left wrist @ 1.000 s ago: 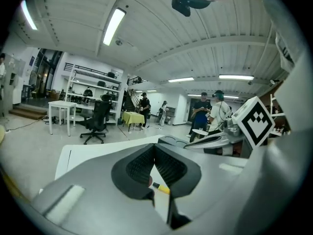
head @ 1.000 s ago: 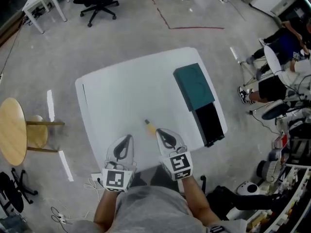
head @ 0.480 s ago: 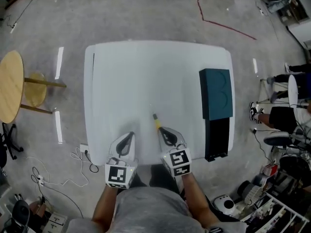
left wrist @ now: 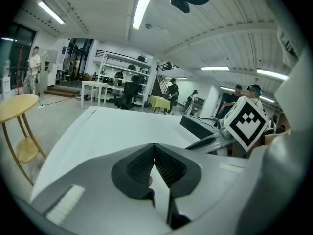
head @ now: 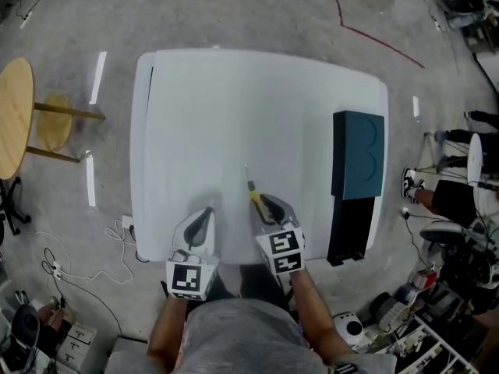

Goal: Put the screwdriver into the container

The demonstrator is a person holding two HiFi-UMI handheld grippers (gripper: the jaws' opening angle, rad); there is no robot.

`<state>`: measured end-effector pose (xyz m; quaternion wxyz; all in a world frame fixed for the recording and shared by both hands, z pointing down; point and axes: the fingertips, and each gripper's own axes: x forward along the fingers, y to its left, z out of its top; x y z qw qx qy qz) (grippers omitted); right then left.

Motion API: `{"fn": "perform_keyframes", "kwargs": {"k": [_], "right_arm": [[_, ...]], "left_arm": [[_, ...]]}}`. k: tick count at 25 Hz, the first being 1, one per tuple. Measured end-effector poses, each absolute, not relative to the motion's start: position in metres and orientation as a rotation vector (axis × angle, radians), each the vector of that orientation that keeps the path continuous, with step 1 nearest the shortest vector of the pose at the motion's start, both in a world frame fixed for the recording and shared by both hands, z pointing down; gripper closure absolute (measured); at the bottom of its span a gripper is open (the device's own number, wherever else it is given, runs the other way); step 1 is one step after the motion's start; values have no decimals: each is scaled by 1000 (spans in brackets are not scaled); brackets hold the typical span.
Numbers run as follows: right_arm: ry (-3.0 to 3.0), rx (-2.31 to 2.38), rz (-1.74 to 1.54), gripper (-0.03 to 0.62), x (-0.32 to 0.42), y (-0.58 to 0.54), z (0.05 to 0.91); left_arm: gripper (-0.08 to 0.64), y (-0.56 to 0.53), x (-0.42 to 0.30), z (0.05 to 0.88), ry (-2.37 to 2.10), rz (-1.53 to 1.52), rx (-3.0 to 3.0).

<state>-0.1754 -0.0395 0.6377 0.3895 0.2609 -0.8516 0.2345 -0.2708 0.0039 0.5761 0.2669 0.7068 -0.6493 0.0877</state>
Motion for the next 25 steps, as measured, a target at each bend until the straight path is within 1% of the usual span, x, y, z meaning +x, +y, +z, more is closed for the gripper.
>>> {"fn": "perform_keyframes", "kwargs": {"k": [4, 6, 10, 15, 17, 25], "right_arm": [[-2124, 628, 626, 438, -178, -41, 649], [-2111, 607, 631, 431, -179, -39, 653], [-2096, 584, 625, 434, -180, -36, 658], [-2078, 605, 600, 489, -179, -38, 661], [-2076, 610, 596, 498, -180, -38, 663], [-2075, 615, 590, 506, -179, -40, 664]], "left_arm": [[549, 2, -271, 579, -1754, 232, 1888], [548, 3, -270, 580, -1752, 243, 1888], [548, 3, -270, 582, -1756, 256, 1885], [548, 3, -273, 584, -1758, 259, 1873], [548, 3, -275, 586, -1760, 256, 1867], [548, 0, -271, 583, -1763, 258, 1884]]}}
